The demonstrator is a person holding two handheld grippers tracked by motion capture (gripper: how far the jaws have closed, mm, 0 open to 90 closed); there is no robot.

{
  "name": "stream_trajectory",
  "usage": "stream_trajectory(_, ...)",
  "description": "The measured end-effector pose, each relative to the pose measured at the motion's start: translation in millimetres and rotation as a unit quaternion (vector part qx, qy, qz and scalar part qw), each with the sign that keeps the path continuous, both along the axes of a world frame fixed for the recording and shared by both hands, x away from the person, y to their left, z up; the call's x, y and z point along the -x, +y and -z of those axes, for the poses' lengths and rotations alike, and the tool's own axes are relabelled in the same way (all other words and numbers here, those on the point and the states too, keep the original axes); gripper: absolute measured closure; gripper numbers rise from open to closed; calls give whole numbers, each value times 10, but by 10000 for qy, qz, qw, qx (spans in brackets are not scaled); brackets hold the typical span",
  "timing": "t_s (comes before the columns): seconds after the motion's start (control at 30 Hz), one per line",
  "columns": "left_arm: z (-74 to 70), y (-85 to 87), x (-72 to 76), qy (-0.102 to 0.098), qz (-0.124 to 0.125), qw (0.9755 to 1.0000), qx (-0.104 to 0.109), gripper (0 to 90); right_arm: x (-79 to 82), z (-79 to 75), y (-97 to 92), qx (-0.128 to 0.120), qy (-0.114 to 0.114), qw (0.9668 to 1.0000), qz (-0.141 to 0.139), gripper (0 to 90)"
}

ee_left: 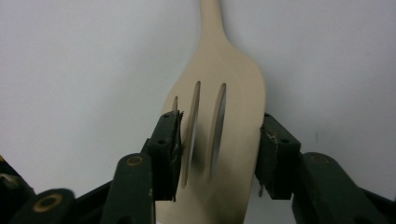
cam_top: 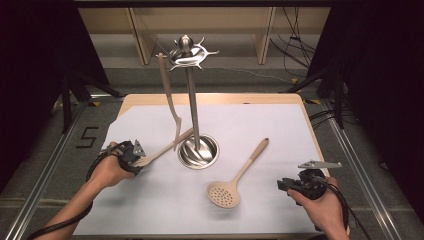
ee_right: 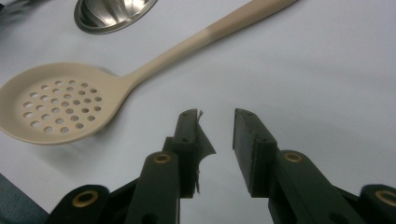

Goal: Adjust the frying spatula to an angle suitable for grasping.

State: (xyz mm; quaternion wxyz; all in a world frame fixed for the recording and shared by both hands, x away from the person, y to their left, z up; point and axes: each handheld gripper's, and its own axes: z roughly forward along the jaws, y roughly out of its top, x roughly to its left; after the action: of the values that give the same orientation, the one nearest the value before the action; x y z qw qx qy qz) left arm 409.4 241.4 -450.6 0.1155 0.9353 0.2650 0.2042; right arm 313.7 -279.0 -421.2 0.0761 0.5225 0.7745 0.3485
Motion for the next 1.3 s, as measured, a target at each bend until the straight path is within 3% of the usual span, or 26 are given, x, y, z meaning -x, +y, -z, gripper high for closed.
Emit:
stream_trajectory(0.07,-11,-19,31,-66,85,9999,-69,644,7,-6,5,-12,77,10000,41,712)
stream_trajectory(0.23,-19,-15,62,-284,210,9991,-216,673,4,-11,1,-52,191,9998,29,713)
stream_trajectory(0.27,-34,-11,66,-376,233,9987,-254,685,-13,31,0,-185,-81,9998,-31,713)
stream_trajectory(0.4,-103,38,87,-683,264,9970,-233,795,-7,27,12,-179,-43,9998,0,713)
stream_trajectory(0.43,-117,55,102,-658,300,9972,-167,809,-8,26,12,-178,-48,9998,1,713)
stream_trajectory(0.57,-96,65,229,-818,611,9940,-379,838,-8,24,20,-149,-32,9999,36,714)
stream_trajectory(0.6,-85,67,283,-868,526,9943,-320,845,-9,26,21,-145,-46,9999,21,714)
stream_trajectory(0.7,-75,129,422,-928,657,9932,-256,846,-4,23,21,-142,-50,9999,5,714)
stream_trajectory(0.8,-82,208,573,-888,771,9927,-275,845,-4,16,20,-153,-56,9999,20,715)
stream_trajectory(0.83,-88,234,623,-870,763,9930,-249,845,-2,19,34,-40,-86,9998,162,715)
stream_trajectory(1.0,-143,377,820,-678,898,9931,-327,843,4,1,43,58,-29,9999,116,717)
stream_trajectory(1.23,-174,483,947,-473,933,9943,-190,829,-2,6,59,42,-36,10000,56,718)
stream_trajectory(1.3,-172,499,946,-334,1002,9944,-37,816,-1,7,58,58,-37,10000,50,718)
